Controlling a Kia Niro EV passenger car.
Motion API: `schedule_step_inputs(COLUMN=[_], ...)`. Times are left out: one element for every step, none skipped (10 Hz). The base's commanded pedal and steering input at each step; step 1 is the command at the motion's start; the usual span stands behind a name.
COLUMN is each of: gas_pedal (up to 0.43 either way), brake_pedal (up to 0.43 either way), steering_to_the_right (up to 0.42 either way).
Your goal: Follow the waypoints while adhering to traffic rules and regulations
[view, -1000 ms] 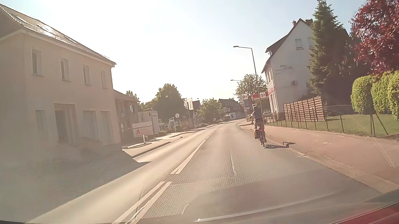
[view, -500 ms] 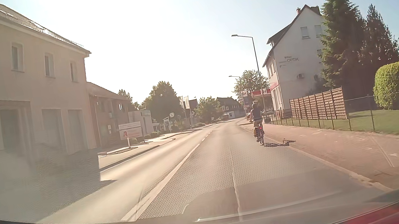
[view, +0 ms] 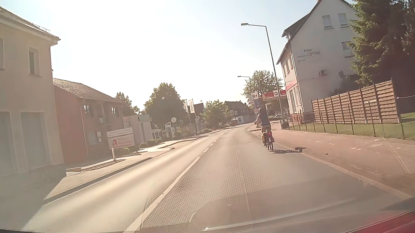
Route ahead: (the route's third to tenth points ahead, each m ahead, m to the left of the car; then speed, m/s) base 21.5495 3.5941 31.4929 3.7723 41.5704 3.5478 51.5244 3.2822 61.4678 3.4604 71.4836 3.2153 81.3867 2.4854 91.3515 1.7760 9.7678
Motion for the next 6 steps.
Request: schedule_step_inputs(gas_pedal=[0.11, 0.087, 0.079, 0.079, 0.079, 0.067], brake_pedal=[0.006, 0.006, 0.006, 0.006, 0.006, 0.006], steering_to_the_right=[0.004, 0.004, 0.004, 0.004, 0.004, 0.004])
